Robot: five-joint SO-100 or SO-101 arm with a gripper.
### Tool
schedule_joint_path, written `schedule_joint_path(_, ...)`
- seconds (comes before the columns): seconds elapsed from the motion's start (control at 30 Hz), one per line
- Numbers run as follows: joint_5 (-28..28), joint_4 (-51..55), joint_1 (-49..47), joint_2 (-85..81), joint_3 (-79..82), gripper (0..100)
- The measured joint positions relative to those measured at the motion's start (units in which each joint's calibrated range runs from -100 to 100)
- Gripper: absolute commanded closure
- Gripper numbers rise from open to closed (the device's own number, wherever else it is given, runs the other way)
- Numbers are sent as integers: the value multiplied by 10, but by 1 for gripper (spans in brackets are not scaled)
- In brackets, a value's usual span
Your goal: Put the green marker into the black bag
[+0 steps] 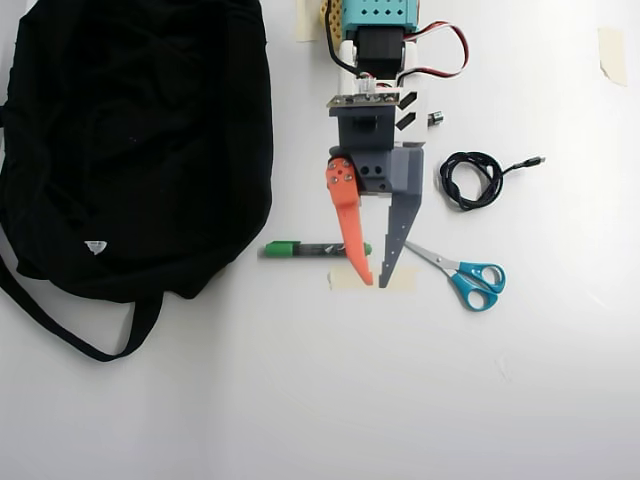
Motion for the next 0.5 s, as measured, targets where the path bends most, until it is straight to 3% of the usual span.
schedule_joint_path(0.5,0,190,0,0,-13,98)
